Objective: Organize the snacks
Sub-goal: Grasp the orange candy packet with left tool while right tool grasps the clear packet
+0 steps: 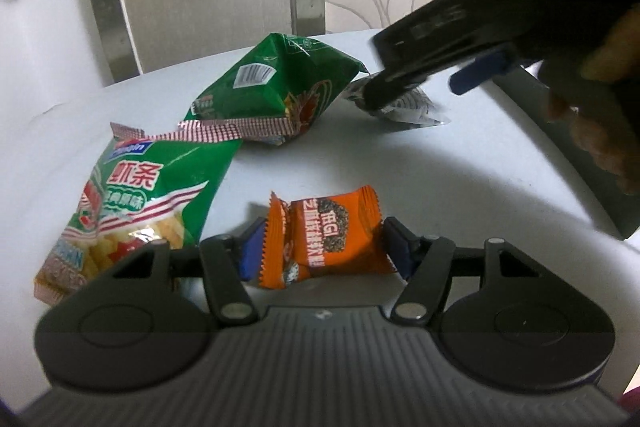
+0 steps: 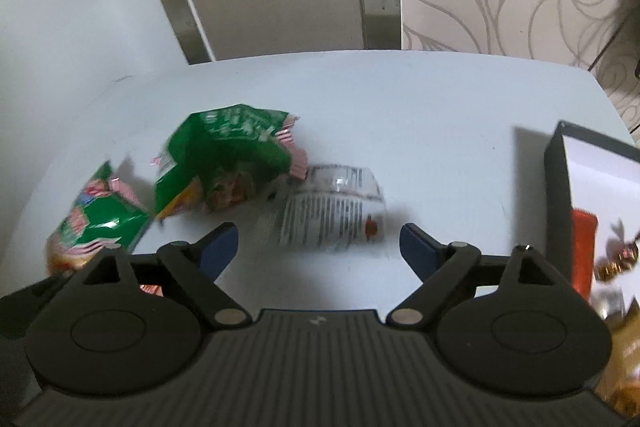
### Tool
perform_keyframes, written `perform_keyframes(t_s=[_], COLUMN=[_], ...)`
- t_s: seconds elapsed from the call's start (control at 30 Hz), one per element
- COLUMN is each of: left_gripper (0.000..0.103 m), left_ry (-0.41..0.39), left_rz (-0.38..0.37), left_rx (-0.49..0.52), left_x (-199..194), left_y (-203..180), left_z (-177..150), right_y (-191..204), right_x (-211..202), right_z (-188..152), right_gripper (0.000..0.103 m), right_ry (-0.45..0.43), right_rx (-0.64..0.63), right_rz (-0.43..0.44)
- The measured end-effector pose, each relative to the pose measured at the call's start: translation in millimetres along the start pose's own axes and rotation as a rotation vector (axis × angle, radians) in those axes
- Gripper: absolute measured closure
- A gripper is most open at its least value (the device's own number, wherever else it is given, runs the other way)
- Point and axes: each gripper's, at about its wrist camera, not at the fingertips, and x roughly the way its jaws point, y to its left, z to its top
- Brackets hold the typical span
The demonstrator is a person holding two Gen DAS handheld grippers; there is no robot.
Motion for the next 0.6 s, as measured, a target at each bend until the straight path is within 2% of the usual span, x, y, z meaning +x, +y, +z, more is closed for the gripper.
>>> perform_keyframes(t_s=[0.3, 0.5, 0.6], left_gripper=[0.036, 0.035, 0.035], left_ry=[0.007, 0.01, 0.01], left_rz=[0.014, 0.018, 0.019], left_rx=[-0.01, -0.015, -0.016], left_x=[-1, -3, -3], left_y=[-2, -3, -3], left_z=[0, 0, 0], right_y=[-17, -24, -22], right_x=[48, 52, 54], right_z=[18, 23, 24], right_gripper=[0.012, 0.009, 0.008], right_ry=[0.059, 0.042, 0.036], right_rx=[0.007, 0.083, 0.112], right_rz=[-0.064, -0.058, -0.083])
